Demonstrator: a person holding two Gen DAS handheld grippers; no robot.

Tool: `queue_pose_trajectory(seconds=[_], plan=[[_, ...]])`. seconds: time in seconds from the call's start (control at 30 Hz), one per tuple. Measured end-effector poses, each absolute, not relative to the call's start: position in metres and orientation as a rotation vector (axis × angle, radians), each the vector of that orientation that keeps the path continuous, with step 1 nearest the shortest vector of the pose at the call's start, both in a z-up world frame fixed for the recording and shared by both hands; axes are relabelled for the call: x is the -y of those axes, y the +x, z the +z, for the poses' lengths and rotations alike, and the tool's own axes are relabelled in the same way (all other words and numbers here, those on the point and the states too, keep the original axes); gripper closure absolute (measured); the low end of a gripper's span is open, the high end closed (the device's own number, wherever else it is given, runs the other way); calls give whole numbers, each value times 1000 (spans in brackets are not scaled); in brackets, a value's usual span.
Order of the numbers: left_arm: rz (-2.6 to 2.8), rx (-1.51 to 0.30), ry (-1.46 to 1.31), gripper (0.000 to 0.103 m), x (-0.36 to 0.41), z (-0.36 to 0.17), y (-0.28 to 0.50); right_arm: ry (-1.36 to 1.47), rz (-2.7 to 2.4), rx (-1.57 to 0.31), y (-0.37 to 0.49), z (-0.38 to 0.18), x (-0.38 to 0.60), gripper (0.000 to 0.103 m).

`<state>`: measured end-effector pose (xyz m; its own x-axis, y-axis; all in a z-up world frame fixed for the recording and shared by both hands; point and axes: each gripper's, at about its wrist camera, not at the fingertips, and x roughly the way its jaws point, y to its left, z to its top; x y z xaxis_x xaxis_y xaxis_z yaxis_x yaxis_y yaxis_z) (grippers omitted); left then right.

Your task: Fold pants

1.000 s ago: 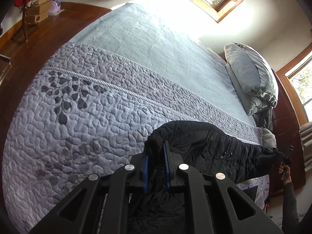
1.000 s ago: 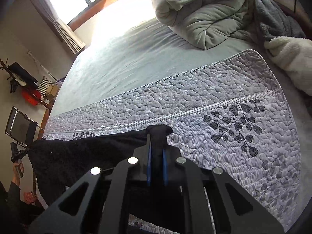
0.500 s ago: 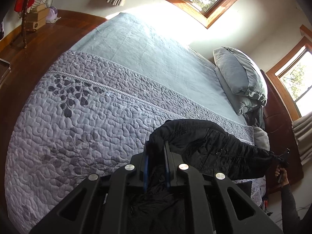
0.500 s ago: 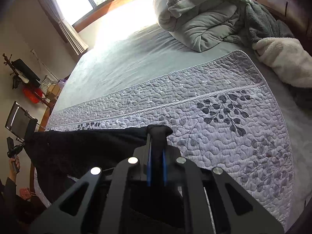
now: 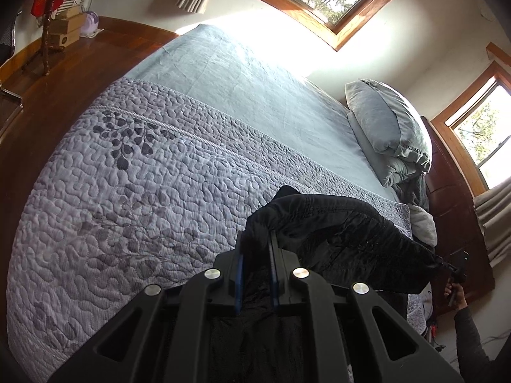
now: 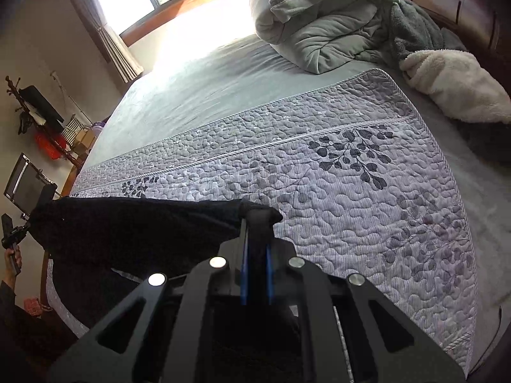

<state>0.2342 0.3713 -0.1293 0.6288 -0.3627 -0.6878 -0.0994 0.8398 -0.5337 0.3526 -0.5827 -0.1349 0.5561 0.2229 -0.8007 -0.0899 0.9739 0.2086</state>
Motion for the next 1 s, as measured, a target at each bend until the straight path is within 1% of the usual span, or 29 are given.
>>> queue_pose_trajectory(seconds=[0.43,0.83,1.0], plan=[[-148,-887,-587,90,-373,-143,190,122,171,-924,299,-135,581,96],[-132,-895,-623,90,-378,-170,145,87,135,-877,240,-143,573,96],[-128,-897,-644,89,-378,-185,123,115,116,-861,214,-154,575,95]])
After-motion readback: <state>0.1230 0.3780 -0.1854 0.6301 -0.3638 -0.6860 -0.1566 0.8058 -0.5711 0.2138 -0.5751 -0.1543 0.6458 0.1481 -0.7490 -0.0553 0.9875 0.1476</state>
